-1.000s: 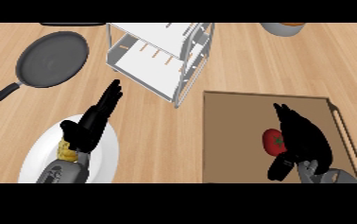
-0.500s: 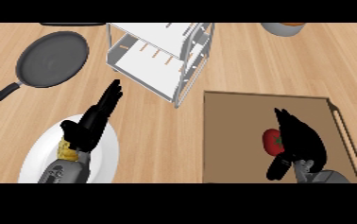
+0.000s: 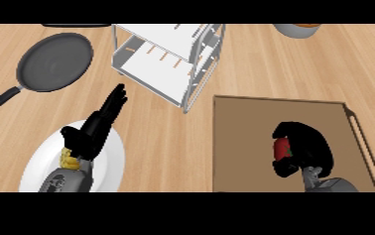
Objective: Pick the tomato from the tray and place it in the tiered basket
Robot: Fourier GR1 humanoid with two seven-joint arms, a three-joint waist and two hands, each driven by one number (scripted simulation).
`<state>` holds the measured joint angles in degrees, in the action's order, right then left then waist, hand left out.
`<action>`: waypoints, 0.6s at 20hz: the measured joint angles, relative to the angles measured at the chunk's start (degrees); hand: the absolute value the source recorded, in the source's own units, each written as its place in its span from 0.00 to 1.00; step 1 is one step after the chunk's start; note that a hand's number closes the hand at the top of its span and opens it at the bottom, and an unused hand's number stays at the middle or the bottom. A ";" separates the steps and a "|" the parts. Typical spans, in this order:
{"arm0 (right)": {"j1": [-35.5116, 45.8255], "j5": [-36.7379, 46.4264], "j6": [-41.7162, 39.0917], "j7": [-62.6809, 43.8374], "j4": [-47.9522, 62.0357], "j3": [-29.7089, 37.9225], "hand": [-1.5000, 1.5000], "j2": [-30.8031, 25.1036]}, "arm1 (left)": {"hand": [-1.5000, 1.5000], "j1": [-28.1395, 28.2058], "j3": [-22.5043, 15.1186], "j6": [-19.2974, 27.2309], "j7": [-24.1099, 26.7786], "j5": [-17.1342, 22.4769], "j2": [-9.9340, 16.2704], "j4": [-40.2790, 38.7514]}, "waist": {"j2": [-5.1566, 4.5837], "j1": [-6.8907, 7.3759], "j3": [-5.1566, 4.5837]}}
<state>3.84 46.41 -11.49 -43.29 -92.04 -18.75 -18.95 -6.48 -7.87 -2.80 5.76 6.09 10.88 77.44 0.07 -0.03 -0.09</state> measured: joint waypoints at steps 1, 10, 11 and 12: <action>0.66 0.64 0.34 0.51 0.51 0.11 1.00 0.66 | 0.50 0.03 0.21 -0.21 0.56 -0.34 -0.16 -0.44 | -0.02 0.02 0.02; -1.07 6.79 1.53 0.07 -1.46 1.00 1.00 4.52 | 0.50 -0.07 1.90 -1.09 -0.86 -2.03 -1.93 0.37 | -0.02 -0.04 0.07; -1.53 7.82 1.33 -2.28 -2.63 0.81 1.00 5.18 | 0.50 -0.33 2.00 -1.04 -1.03 -2.18 -1.95 0.18 | 0.00 -0.11 0.07; -2.99 9.51 2.17 -4.43 -3.53 -0.05 1.00 6.04 | 0.50 0.02 1.99 -0.98 -0.59 -2.40 -2.00 0.13 | 0.03 -0.19 0.05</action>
<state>0.85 55.92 -9.32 -47.71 -95.57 -18.81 -12.91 -6.46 -5.88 -3.79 5.17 3.70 8.88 77.56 0.10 -0.22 -0.04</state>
